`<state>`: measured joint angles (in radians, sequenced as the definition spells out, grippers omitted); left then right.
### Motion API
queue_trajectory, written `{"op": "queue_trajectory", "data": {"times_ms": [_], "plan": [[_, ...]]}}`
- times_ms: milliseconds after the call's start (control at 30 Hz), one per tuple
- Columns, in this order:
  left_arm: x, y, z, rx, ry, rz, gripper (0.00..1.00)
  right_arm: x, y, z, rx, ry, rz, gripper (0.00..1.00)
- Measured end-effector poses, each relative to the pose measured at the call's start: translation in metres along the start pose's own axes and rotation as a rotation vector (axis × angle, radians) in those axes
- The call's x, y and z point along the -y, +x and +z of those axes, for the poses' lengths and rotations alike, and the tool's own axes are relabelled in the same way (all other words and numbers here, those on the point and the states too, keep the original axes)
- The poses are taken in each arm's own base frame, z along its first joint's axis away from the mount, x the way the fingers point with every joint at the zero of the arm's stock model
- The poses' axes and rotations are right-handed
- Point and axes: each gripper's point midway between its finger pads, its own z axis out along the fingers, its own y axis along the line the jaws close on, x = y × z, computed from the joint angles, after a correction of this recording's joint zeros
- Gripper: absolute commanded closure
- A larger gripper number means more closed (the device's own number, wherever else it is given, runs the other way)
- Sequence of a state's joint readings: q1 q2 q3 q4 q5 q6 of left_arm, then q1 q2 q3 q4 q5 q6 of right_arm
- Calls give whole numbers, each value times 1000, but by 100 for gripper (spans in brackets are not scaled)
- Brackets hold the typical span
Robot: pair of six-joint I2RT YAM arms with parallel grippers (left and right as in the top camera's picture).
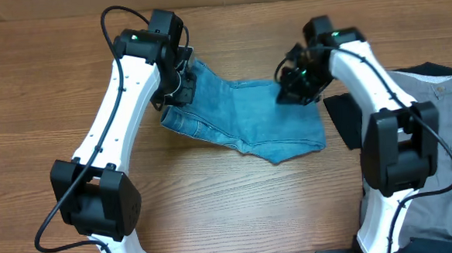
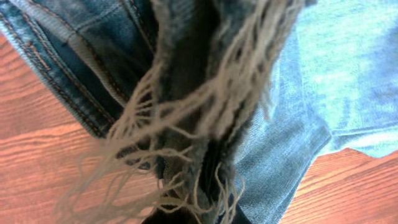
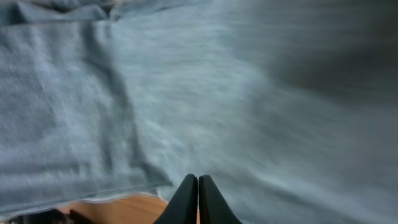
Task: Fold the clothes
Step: 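Lift the jeans' left end with the left gripper and fold it rightward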
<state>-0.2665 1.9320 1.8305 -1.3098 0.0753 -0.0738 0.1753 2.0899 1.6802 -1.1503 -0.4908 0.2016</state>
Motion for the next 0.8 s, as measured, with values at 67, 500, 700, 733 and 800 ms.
{"op": "queue_trajectory", "data": {"times_ms": [67,500,700,733,800], "plan": [[-1,1,0,-3,-5,-4,96,-13,8,20,-17,-38,-27,95],[0,11,-44,-31,-15,-8,96,-132,110,134,-155,-187,-211,94],[6,-9,-96,104,-5,1,96,-133,116,135,-181,-184,-160,89],[6,-9,-98,107,-4,1,96,-127,111,130,-179,-182,-135,88],[6,-7,-98,103,-5,2,96,-114,96,116,-155,-184,-90,88]]}}
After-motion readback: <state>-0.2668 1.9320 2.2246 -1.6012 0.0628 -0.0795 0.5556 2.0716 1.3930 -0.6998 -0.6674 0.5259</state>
